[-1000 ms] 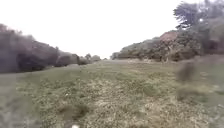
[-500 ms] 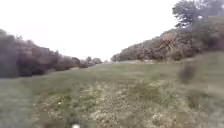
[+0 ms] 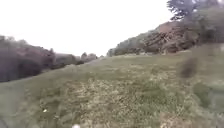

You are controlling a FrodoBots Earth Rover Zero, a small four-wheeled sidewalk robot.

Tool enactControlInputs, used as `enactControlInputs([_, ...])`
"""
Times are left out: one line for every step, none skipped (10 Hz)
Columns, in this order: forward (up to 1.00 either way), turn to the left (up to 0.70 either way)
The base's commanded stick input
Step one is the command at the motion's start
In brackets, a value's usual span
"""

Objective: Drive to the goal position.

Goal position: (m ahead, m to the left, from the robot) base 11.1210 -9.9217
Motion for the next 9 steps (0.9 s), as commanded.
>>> enactControlInputs([0.70,0.00])
enactControlInputs([0.70,-0.10])
enactControlInputs([0.70,-0.13])
enactControlInputs([0.70,-0.14])
enactControlInputs([0.70,-0.14])
enactControlInputs([0.70,-0.14])
enactControlInputs([0.70,-0.14])
enactControlInputs([0.70,-0.14])
enactControlInputs([0.70,-0.14])
